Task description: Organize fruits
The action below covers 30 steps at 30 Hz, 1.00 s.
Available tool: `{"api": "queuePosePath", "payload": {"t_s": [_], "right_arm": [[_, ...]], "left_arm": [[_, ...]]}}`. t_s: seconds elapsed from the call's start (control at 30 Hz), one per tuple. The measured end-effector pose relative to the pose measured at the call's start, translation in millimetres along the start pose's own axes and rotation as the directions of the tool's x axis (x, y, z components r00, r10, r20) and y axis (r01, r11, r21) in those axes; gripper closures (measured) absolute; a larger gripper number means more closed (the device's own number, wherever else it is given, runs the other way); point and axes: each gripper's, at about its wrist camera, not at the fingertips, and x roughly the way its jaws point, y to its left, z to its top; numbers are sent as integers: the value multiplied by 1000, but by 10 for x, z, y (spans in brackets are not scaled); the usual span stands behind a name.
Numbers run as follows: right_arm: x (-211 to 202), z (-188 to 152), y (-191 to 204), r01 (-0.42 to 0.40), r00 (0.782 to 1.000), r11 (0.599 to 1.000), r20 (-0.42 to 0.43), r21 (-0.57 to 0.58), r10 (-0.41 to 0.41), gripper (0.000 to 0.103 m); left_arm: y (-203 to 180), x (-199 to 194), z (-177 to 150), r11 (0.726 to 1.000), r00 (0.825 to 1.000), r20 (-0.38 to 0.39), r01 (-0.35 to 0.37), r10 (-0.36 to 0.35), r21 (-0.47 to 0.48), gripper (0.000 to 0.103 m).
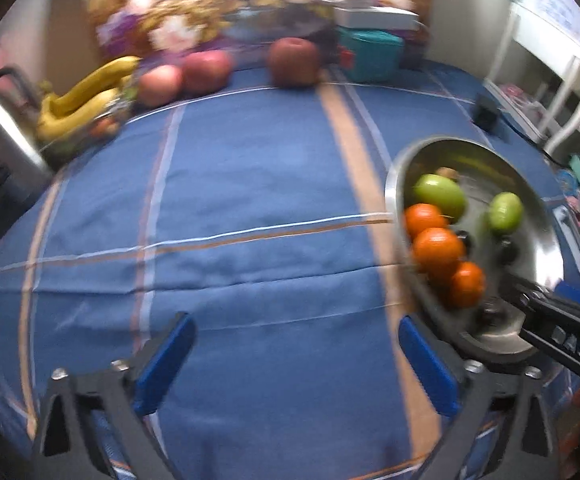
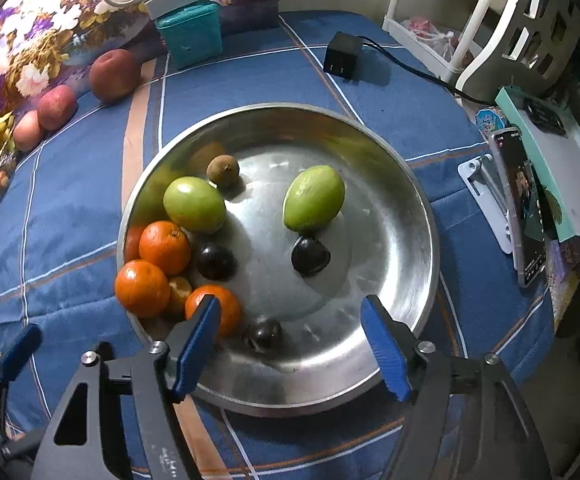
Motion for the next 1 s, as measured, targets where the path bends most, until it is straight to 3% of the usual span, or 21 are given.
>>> {"api": "queuePosePath", "payload": {"t_s": [0.07, 0.17, 0.3, 0.53, 1.0], "right_arm": [[-20, -79, 15, -8, 1000, 1000, 4, -6, 8, 29], [-41, -191, 56, -20, 1000, 1000, 8, -23, 20, 13], [-146, -369, 175, -25, 999, 997, 43, -70, 28, 12], [-265, -658, 334, -65, 994, 991, 77, -115, 75, 12], [-301, -739, 404, -56, 992, 989, 101, -136, 70, 12]], "left_arm": [[147, -62, -48, 999, 1000, 6, -17, 17, -31, 0], [270, -132, -134, 998, 999, 11, -42, 43, -51, 0], [333, -245, -290, 990, 991, 21, -133, 134, -43, 0], [473, -364, -504, 950, 952, 20, -303, 306, -78, 0], [546, -329, -495, 961, 965, -9, -262, 262, -95, 0]]}}
